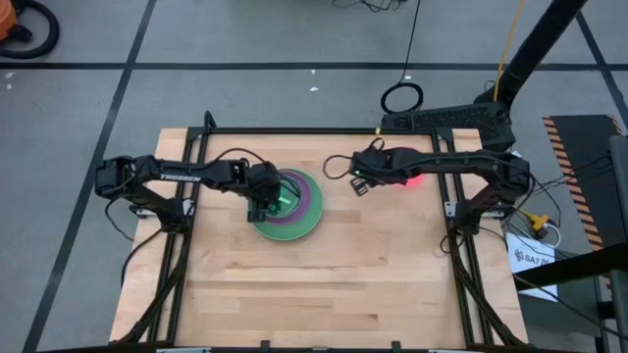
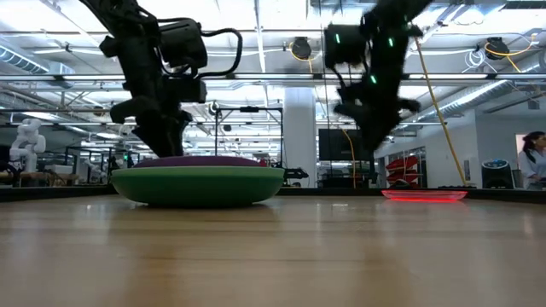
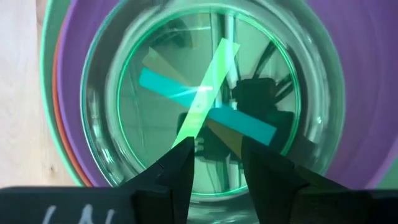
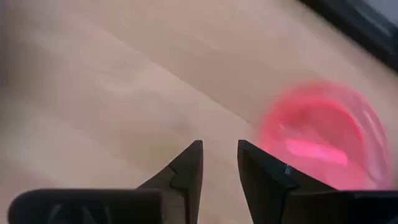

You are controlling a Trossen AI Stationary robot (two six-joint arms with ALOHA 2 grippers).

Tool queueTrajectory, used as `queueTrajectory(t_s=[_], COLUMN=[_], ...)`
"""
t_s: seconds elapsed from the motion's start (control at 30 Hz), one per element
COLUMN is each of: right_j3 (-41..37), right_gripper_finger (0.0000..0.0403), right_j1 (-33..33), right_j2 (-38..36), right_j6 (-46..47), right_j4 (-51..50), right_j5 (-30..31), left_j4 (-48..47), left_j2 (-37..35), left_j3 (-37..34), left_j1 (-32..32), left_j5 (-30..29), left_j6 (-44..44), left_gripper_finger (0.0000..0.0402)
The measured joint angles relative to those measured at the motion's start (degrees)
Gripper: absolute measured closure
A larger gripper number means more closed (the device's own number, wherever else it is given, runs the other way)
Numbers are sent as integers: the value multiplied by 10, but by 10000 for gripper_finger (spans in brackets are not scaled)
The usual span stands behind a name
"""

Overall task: Stack plastic plates
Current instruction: Stack the transparent pink plate on top of the transparent green plate

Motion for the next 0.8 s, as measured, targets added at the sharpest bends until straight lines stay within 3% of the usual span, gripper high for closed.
queueTrajectory(t_s=[0.3, 0.8], right_j3=[-148, -204], right_gripper_finger=[310, 310], right_j1=[-95, -109], right_j2=[0, 0], right_j6=[6, -24], right_j4=[84, 198], right_j5=[-48, -44], left_j4=[-2, -4], left_j2=[-2, -111], left_j3=[25, 32], left_j1=[0, -1], left_j5=[0, 0], left_j6=[24, 10], left_gripper_finger=[261, 261])
